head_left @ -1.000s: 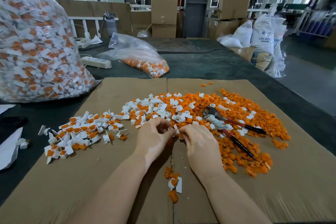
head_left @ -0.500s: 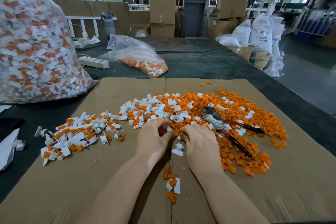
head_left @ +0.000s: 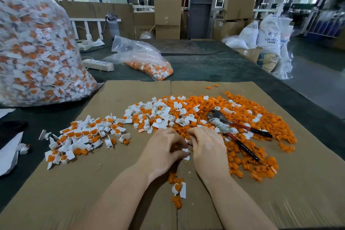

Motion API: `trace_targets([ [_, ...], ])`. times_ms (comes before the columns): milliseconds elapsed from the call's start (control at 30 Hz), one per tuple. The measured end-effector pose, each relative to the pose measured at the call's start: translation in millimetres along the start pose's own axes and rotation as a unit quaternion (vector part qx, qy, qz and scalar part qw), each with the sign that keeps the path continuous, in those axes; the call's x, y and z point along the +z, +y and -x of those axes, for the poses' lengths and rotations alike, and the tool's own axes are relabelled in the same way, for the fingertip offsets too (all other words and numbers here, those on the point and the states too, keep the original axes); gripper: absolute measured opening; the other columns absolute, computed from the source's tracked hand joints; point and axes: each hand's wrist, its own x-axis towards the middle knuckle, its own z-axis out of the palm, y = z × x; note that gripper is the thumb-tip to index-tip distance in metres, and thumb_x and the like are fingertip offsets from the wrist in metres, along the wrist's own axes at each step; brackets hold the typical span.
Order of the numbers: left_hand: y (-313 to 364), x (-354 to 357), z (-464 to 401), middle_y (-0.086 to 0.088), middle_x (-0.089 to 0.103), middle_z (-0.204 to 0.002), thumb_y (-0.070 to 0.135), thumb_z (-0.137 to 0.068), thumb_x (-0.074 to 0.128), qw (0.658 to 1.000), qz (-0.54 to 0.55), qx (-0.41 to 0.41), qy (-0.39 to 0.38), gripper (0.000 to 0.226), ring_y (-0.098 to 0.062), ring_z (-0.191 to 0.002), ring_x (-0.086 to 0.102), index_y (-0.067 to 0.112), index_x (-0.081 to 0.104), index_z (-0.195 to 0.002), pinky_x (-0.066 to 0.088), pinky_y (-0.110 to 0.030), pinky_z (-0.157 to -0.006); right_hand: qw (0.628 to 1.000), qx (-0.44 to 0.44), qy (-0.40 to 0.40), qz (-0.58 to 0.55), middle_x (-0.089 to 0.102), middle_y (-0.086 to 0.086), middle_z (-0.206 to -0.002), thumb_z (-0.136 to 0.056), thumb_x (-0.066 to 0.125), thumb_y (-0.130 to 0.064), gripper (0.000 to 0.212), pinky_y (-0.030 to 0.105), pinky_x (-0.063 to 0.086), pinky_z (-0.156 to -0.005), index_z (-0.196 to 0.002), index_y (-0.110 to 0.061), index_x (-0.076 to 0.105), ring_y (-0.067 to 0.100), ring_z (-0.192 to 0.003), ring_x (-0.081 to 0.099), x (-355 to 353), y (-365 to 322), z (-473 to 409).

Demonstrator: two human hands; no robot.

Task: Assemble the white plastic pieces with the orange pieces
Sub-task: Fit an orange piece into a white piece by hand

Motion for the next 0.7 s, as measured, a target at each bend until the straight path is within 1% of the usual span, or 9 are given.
trace_targets([
  [67,1,0,1,0.017,0.048,-0.092,0.034,-0.083,0.067,0.999,0.028,-0.014,0.036,0.009,-0.003,-0.096,0.041,0.033,0.059,-0.088,0.032,-0.014,-0.078,1.0,0.004,0.023,-0.007,0.067,0.005,-0.079,-0.076,0.072,0.002,0.015,0.039,0.053,-0.065,-0.088,-0.008,0.07,0.024,-0.073,0.063,0,1,0],
  [167,-4,-8,7,0.021,0.049,-0.09,0.031,-0.084,0.066,0.987,0.108,-0.061,0.098,0.014,0.004,-0.086,0.045,0.035,0.053,-0.081,0.033,-0.005,-0.071,0.999,0.009,0.034,-0.019,0.069,0.006,-0.084,-0.079,0.071,0.0,0.015,0.04,0.054,-0.07,-0.093,-0.007,0.07,0.024,-0.078,0.065,1,2,0],
  [233,-10,-14,14,0.017,0.053,-0.091,0.031,-0.085,0.065,0.982,0.146,-0.087,0.078,0.013,0.002,-0.082,0.05,0.037,0.053,-0.082,0.036,-0.004,-0.067,0.999,0.006,0.028,-0.023,0.069,0.005,-0.084,-0.081,0.069,-0.002,0.014,0.039,0.053,-0.071,-0.093,-0.008,0.07,0.023,-0.079,0.064,1,1,-1],
  [333,-20,-20,21,0.013,0.055,-0.091,0.034,-0.086,0.062,0.986,0.14,-0.096,0.007,0.01,0.001,-0.081,0.051,0.036,0.053,-0.084,0.037,-0.005,-0.066,0.999,-0.004,0.024,-0.026,0.068,0.003,-0.08,-0.08,0.07,-0.001,0.012,0.038,0.053,-0.068,-0.09,-0.009,0.07,0.022,-0.076,0.064,1,0,-1],
  [433,-18,-18,15,0.012,0.056,-0.09,0.034,-0.086,0.063,0.988,0.128,-0.089,-0.02,0.01,-0.002,-0.081,0.052,0.035,0.054,-0.084,0.04,-0.01,-0.066,0.999,-0.01,0.023,-0.025,0.067,0.003,-0.079,-0.079,0.071,0.0,0.012,0.039,0.053,-0.066,-0.088,-0.008,0.07,0.023,-0.074,0.063,1,1,-1],
  [500,-12,-13,7,0.009,0.059,-0.088,0.032,-0.087,0.064,0.986,0.138,-0.098,-0.009,0.008,-0.005,-0.08,0.054,0.032,0.056,-0.086,0.041,-0.014,-0.067,0.999,-0.012,0.024,-0.024,0.067,0.003,-0.079,-0.078,0.072,0.0,0.013,0.038,0.054,-0.066,-0.088,-0.008,0.07,0.022,-0.074,0.064,0,1,-1],
  [567,-7,-7,-2,0.007,0.062,-0.088,0.029,-0.088,0.063,0.975,0.183,-0.121,0.027,0.006,-0.007,-0.08,0.057,0.028,0.057,-0.089,0.044,-0.017,-0.068,0.999,-0.011,0.029,-0.026,0.068,0.003,-0.08,-0.077,0.072,-0.001,0.013,0.035,0.053,-0.067,-0.088,-0.008,0.07,0.021,-0.075,0.064,0,2,-1],
  [633,-3,-3,-6,0.009,0.062,-0.089,0.026,-0.089,0.062,0.961,0.235,-0.134,0.064,0.005,-0.006,-0.08,0.058,0.026,0.058,-0.093,0.045,-0.016,-0.067,0.999,-0.012,0.033,-0.033,0.068,0.003,-0.08,-0.077,0.072,-0.001,0.013,0.034,0.053,-0.067,-0.087,-0.008,0.07,0.021,-0.075,0.064,1,2,-1],
  [700,0,1,-8,0.009,0.063,-0.09,0.024,-0.09,0.061,0.95,0.272,-0.134,0.08,0.005,-0.005,-0.082,0.06,0.027,0.061,-0.094,0.046,-0.015,-0.069,0.999,-0.023,0.03,-0.034,0.067,0.003,-0.078,-0.077,0.073,-0.001,0.012,0.033,0.054,-0.066,-0.087,-0.008,0.07,0.021,-0.074,0.064,1,2,-2],
])
